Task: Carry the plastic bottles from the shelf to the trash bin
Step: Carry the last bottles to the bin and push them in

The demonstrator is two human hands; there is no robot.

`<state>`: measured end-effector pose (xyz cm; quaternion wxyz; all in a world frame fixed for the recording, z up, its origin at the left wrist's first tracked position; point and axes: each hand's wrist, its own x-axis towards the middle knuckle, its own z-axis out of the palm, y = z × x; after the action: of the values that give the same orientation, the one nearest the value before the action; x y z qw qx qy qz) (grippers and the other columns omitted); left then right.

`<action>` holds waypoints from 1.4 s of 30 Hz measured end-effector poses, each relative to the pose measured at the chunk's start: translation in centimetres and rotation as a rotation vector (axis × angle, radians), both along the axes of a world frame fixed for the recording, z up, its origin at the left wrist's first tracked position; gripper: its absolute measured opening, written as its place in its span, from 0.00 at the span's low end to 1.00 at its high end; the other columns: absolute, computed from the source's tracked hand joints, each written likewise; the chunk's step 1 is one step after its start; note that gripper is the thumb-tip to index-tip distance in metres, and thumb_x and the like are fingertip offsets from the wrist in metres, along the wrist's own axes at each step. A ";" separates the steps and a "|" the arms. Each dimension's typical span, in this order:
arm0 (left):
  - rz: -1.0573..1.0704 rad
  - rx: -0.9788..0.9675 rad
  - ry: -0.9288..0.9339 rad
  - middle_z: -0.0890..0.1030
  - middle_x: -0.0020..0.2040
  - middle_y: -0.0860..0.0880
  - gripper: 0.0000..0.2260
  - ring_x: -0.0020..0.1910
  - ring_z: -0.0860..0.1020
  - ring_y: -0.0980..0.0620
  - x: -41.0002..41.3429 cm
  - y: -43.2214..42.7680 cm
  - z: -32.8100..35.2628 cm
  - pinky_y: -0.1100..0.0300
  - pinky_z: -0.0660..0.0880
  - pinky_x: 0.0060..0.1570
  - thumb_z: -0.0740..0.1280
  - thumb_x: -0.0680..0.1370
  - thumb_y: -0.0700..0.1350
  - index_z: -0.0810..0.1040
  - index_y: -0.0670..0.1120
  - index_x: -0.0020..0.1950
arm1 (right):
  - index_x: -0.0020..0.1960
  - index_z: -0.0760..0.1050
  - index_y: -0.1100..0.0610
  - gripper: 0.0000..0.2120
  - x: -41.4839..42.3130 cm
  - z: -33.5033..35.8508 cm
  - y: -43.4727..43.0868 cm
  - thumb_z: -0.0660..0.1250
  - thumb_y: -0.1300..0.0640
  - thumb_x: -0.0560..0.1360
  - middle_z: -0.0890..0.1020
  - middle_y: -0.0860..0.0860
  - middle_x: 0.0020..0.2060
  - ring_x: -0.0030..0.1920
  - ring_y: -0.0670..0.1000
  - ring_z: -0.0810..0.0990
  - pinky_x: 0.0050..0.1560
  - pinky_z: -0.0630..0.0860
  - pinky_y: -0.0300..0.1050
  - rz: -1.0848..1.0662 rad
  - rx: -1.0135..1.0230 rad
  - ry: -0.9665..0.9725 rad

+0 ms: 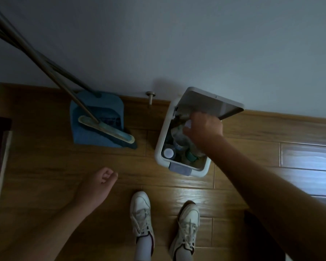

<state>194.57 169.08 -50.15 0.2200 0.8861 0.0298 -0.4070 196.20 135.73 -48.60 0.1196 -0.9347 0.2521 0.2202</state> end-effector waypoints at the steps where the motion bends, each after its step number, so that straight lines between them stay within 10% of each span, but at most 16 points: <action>1: -0.007 0.009 0.007 0.80 0.52 0.54 0.12 0.49 0.78 0.56 -0.1 0.1 0.2 0.57 0.76 0.47 0.60 0.81 0.57 0.77 0.52 0.58 | 0.48 0.77 0.54 0.10 -0.3 0.4 -0.8 0.67 0.47 0.77 0.80 0.51 0.40 0.40 0.52 0.80 0.39 0.76 0.45 0.012 -0.007 0.014; 8: -0.031 0.033 0.038 0.79 0.53 0.54 0.15 0.49 0.78 0.56 0.3 0.0 0.1 0.56 0.76 0.46 0.59 0.81 0.58 0.76 0.51 0.60 | 0.56 0.75 0.53 0.10 -2.5 1.8 -2.1 0.65 0.50 0.78 0.83 0.52 0.43 0.41 0.56 0.83 0.39 0.79 0.46 -0.080 0.116 -0.342; 33: 0.029 0.001 -0.010 0.79 0.48 0.56 0.11 0.47 0.77 0.57 -0.5 -3.7 -0.8 0.55 0.77 0.48 0.62 0.81 0.56 0.79 0.51 0.56 | 0.58 0.71 0.54 0.13 -7.2 0.1 -0.7 0.68 0.53 0.77 0.80 0.46 0.46 0.40 0.47 0.78 0.38 0.76 0.43 -0.291 0.218 -0.501; 42: -0.003 0.008 -0.011 0.79 0.51 0.54 0.11 0.48 0.77 0.58 -0.1 -3.5 -1.2 0.57 0.76 0.45 0.61 0.81 0.57 0.77 0.53 0.57 | 0.46 0.76 0.53 0.07 -0.4 -2.8 1.9 0.65 0.50 0.78 0.78 0.48 0.35 0.33 0.47 0.78 0.37 0.78 0.45 -0.199 0.174 -0.147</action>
<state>194.45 165.54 -51.33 0.2161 0.8891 0.0289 -0.4025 195.81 137.63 -51.43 0.2396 -0.9048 0.3138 0.1594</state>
